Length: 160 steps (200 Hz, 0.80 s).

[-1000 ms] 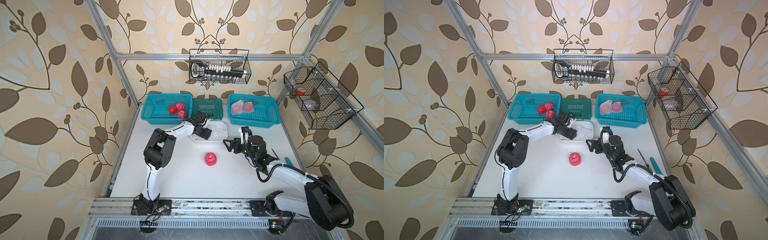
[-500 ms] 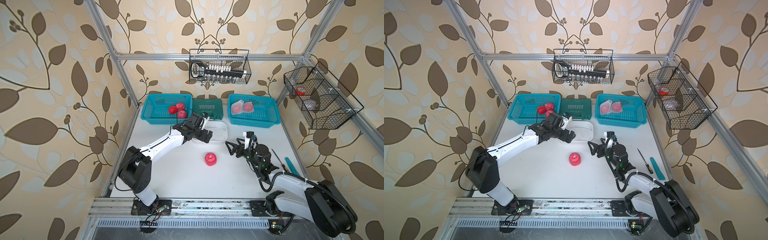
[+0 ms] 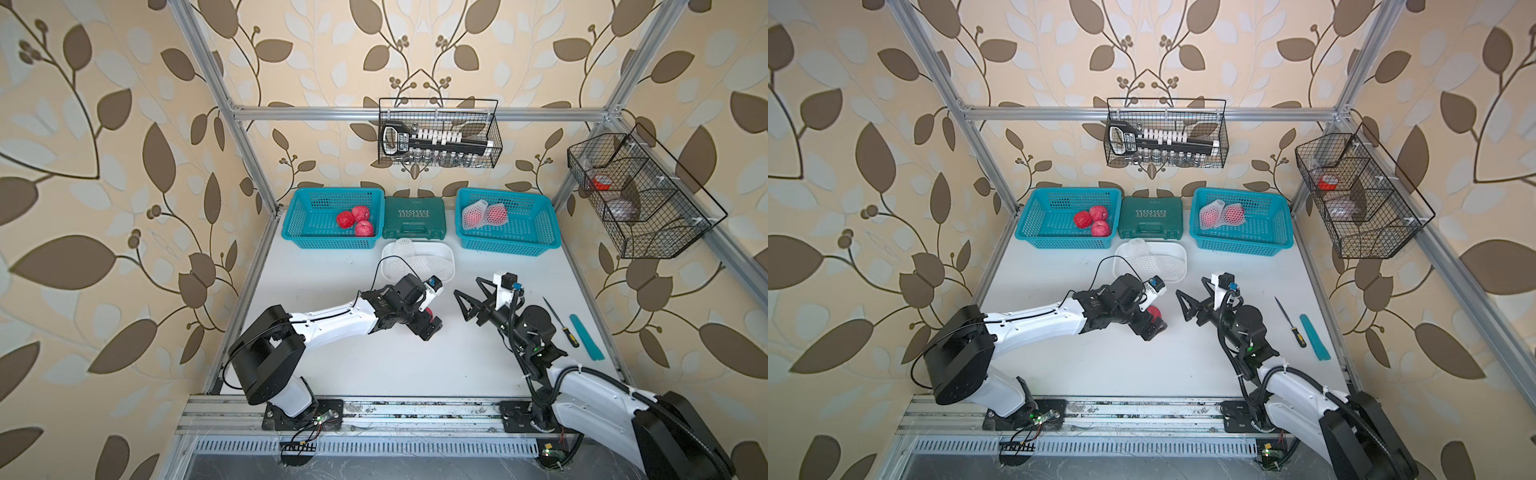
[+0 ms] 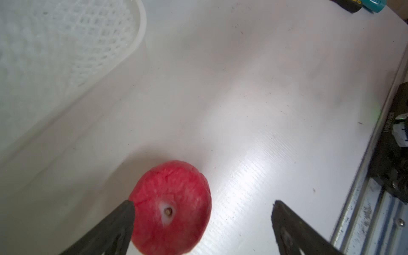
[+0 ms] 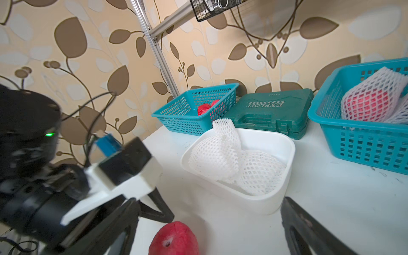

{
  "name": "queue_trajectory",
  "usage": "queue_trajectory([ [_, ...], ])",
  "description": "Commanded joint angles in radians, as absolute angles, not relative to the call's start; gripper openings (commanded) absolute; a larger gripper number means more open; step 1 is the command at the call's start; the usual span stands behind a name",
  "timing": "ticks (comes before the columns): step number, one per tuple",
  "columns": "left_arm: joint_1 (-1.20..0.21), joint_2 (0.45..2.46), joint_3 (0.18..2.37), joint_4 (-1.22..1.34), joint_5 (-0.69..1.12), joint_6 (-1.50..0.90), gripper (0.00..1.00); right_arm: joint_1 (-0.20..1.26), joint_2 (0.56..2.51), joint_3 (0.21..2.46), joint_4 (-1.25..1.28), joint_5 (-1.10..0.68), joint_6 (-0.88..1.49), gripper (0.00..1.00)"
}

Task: Remove foam nets from apples
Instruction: Pick up the apple from the center of the board.

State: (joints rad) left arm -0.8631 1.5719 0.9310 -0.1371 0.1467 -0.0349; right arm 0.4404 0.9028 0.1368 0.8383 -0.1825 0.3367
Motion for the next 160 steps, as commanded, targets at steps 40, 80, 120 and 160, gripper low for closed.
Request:
queue_trajectory([
  [40,-0.862,1.658,0.907,-0.024,0.068,-0.040,0.90,0.474,0.587,0.022,0.674,-0.093,0.279,0.99],
  [80,-0.862,1.671,0.918,-0.052,0.040,-0.045,0.86,0.475,0.733,0.080,0.695,-0.087,0.264,0.99],
  [120,-0.872,1.672,0.873,-0.060,0.017,-0.066,0.87,0.475,0.783,0.087,0.741,-0.112,0.279,0.99],
  [160,-0.878,1.654,0.808,-0.034,-0.030,-0.085,0.87,0.475,0.771,0.078,0.747,-0.095,0.282,0.99],
])
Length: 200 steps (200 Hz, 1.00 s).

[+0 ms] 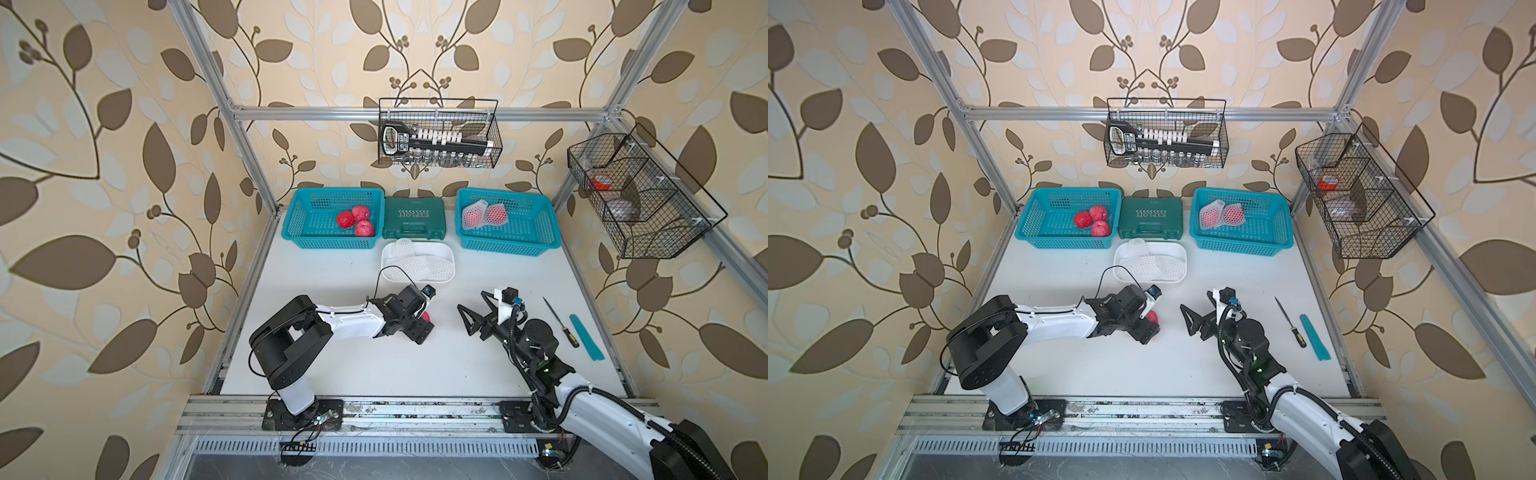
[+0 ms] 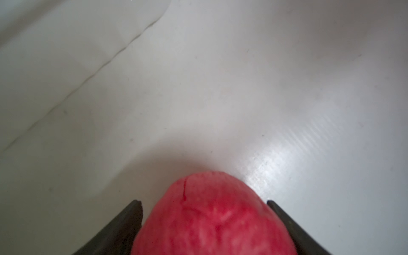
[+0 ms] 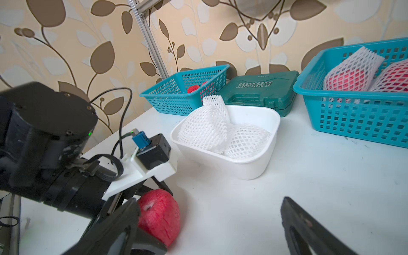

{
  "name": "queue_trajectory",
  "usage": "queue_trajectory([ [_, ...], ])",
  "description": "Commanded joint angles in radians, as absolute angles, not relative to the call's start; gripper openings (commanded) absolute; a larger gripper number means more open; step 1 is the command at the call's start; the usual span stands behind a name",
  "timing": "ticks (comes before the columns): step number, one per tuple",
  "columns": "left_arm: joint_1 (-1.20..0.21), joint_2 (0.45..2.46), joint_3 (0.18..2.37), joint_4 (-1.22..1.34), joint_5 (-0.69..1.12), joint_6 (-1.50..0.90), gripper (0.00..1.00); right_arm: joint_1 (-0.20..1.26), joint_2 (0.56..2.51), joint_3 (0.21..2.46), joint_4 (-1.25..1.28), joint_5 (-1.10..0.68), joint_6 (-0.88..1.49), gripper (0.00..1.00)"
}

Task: Remove foam nets from apples
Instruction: Pick up the apple from the center of the board.

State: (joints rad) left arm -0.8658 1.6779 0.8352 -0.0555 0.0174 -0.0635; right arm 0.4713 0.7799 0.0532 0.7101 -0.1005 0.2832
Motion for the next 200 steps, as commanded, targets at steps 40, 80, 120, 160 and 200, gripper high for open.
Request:
queue_trajectory([
  [40,-0.877,1.635,0.795,-0.009,-0.046,-0.077,0.76,0.475,0.801,0.087,0.754,-0.100,0.287,0.99],
  [80,-0.877,1.590,0.789,-0.003,-0.066,-0.053,0.60,0.475,0.807,0.088,0.756,-0.095,0.291,0.99],
  [120,-0.876,1.450,0.764,-0.009,-0.107,-0.031,0.60,0.475,0.795,0.083,0.755,-0.083,0.294,0.99],
  [160,-0.657,1.299,0.904,-0.107,0.050,-0.011,0.59,0.475,0.796,0.078,0.771,-0.083,0.307,0.99],
  [200,-0.377,1.481,1.206,-0.249,0.073,-0.041,0.58,0.475,0.822,0.084,0.782,-0.101,0.321,0.99],
])
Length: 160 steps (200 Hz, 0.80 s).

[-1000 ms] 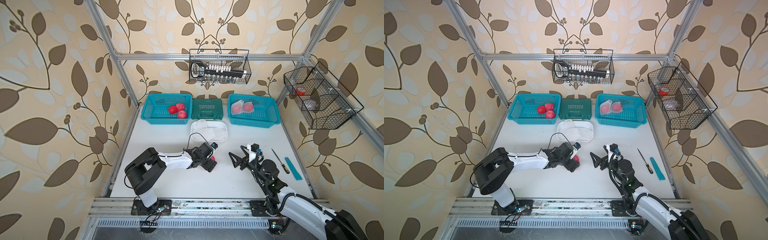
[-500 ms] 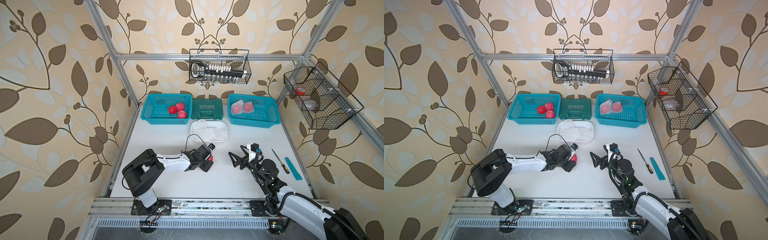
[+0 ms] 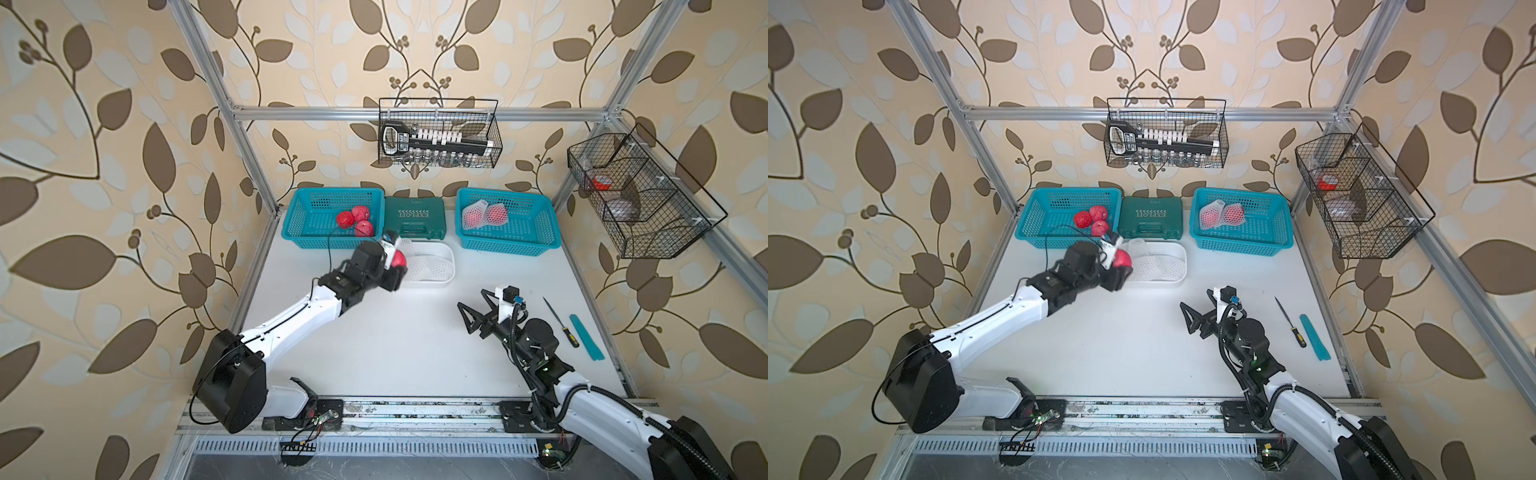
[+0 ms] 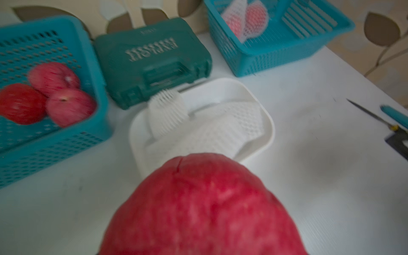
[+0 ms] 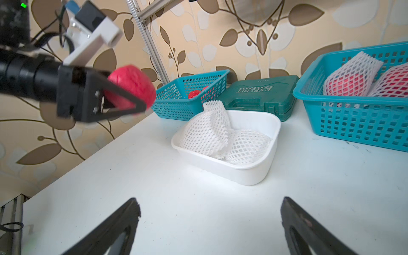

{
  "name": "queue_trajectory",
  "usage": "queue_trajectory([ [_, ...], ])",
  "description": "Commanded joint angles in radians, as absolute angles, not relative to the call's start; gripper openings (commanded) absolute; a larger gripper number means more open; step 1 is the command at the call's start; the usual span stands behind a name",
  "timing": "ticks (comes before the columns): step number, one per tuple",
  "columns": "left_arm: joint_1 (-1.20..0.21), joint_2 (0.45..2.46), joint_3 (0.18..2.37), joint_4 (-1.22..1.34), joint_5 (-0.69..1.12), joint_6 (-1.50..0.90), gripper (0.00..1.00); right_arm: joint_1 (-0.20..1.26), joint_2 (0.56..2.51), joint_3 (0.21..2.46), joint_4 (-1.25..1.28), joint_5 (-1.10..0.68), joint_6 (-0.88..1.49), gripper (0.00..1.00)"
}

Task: Remove foam nets from apples
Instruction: Pick up the apple from the center of the board, then place the apple in the basket.

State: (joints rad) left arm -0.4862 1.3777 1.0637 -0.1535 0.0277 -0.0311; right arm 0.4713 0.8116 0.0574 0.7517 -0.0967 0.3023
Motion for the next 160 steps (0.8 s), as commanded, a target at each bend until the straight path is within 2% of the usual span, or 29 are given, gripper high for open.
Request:
queue_trajectory([
  [1,-0.369,1.487,1.213,-0.252,0.076,-0.042,0.57,0.474,0.822,0.085,0.782,-0.102,0.321,0.99],
  [54,-0.137,1.845,1.576,-0.461,0.128,-0.037,0.57,0.474,0.795,0.082,0.762,-0.093,0.319,0.99],
  [112,-0.038,2.077,1.768,-0.532,0.152,-0.015,0.58,0.474,0.798,0.084,0.759,-0.089,0.316,0.99],
  [135,-0.037,2.133,1.816,-0.539,0.158,0.003,0.62,0.475,0.805,0.084,0.769,-0.090,0.319,0.99],
  [160,-0.035,2.168,1.871,-0.561,0.152,0.021,0.74,0.475,0.813,0.087,0.769,-0.090,0.318,0.99],
])
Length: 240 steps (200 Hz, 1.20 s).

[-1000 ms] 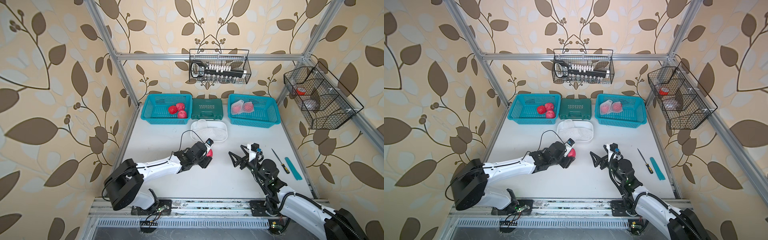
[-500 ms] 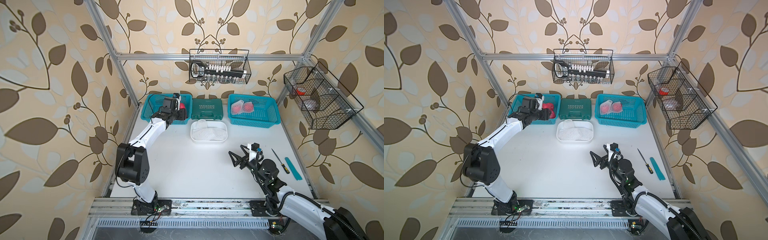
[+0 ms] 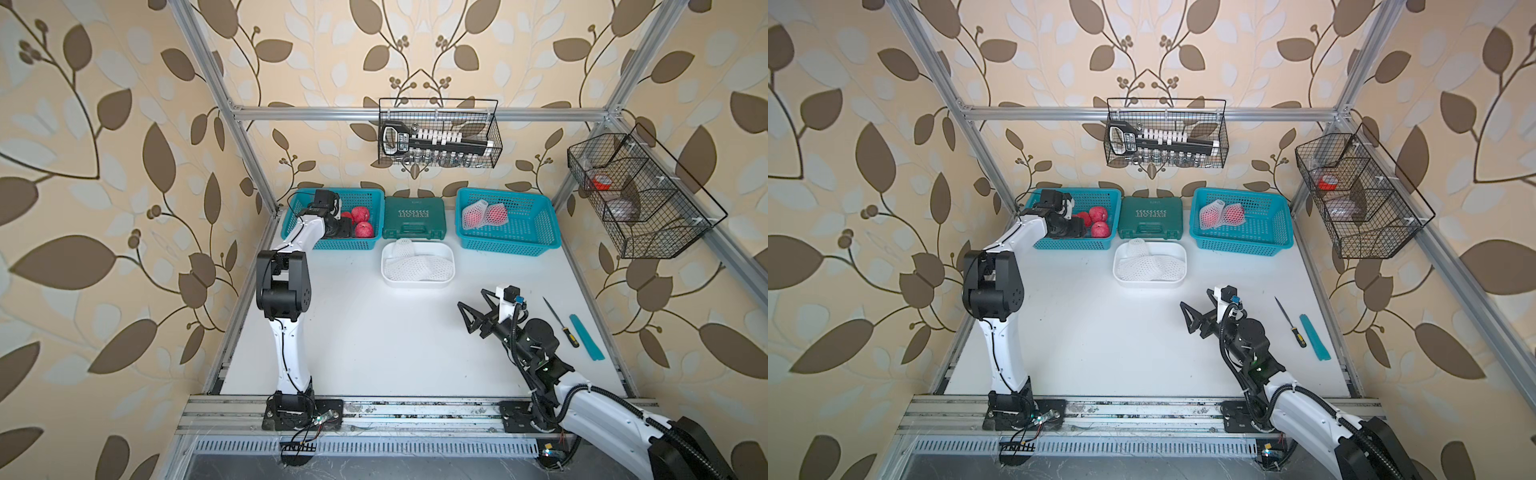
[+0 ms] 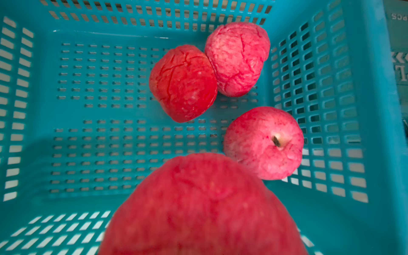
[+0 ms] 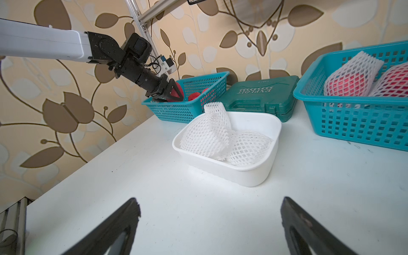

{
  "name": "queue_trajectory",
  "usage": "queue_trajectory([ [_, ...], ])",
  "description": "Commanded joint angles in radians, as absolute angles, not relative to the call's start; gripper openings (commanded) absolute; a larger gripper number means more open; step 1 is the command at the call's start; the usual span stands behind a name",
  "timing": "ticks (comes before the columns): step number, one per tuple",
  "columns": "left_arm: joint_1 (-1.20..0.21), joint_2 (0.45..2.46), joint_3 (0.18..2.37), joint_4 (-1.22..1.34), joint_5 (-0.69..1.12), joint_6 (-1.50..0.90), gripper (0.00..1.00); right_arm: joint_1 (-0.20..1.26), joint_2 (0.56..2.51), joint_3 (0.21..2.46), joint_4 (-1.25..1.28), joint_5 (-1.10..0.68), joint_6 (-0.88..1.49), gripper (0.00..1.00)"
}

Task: Remove foam nets from apples
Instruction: Place the apple in the basket.

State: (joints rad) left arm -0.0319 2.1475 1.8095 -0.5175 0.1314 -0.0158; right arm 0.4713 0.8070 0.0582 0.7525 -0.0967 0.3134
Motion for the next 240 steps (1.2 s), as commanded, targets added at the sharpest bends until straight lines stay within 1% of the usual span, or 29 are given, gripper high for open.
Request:
queue_trajectory([
  [1,-0.035,2.169,1.872,-0.561,0.154,0.022,0.74,0.474,0.813,0.086,0.769,-0.089,0.317,0.99],
  [11,-0.036,2.169,1.878,-0.561,0.156,0.027,0.80,0.476,0.813,0.085,0.769,-0.087,0.317,0.99],
  [34,-0.036,2.164,1.884,-0.555,0.161,0.042,0.83,0.474,0.818,0.087,0.770,-0.086,0.317,0.99],
  [44,-0.036,2.163,1.886,-0.552,0.167,0.045,0.86,0.475,0.819,0.088,0.770,-0.087,0.316,0.99],
  [84,-0.036,2.119,1.874,-0.551,0.211,0.034,0.87,0.474,0.811,0.092,0.747,-0.067,0.308,0.99],
  [97,-0.036,2.063,1.834,-0.518,0.255,0.014,0.87,0.474,0.818,0.121,0.684,-0.008,0.318,0.99],
  [116,-0.038,1.944,1.738,-0.447,0.327,-0.036,0.87,0.456,0.856,0.232,0.534,0.033,0.350,0.99],
  [130,-0.044,1.830,1.616,-0.363,0.364,-0.087,0.88,0.429,0.901,0.329,0.461,0.022,0.379,0.99],
  [148,-0.070,1.674,1.447,-0.251,0.366,-0.158,0.88,0.376,0.984,0.495,0.341,0.019,0.428,0.99],
  [159,-0.109,1.574,1.336,-0.185,0.336,-0.185,0.88,0.319,1.059,0.613,0.258,0.009,0.469,0.99],
  [172,-0.173,1.462,1.212,-0.123,0.279,-0.210,0.89,0.242,1.164,0.746,0.186,-0.047,0.496,0.99],
  [198,-0.353,1.271,1.002,-0.014,0.170,-0.252,0.91,0.129,1.367,0.980,0.075,-0.088,0.484,0.99],
  [218,-0.479,1.191,0.907,0.012,0.123,-0.277,0.91,0.068,1.498,1.092,0.083,-0.080,0.456,0.99],
  [240,-0.562,1.153,0.847,-0.004,0.100,-0.290,0.91,0.013,1.640,1.232,0.028,-0.077,0.426,0.99],
])
